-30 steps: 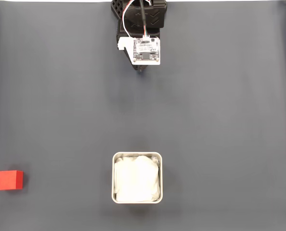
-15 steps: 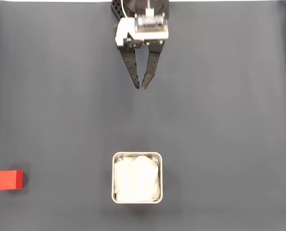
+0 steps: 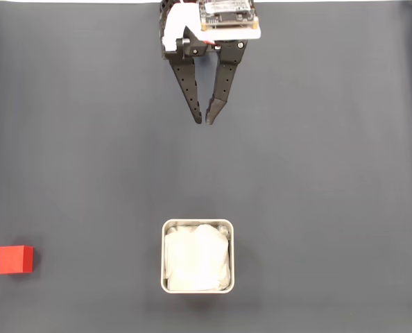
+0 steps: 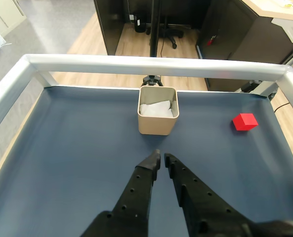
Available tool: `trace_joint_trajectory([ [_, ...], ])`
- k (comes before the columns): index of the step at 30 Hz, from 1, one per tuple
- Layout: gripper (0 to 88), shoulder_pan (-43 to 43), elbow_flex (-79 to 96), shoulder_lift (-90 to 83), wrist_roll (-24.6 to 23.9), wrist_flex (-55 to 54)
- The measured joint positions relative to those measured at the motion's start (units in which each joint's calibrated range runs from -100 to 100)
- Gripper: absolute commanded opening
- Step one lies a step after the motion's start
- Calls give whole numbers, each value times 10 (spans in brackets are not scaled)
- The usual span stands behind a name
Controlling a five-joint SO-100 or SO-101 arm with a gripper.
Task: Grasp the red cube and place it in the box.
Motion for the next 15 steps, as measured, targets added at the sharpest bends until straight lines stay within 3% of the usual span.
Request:
trace_joint_trajectory([
  [15, 0, 47, -197, 143, -7, 106],
])
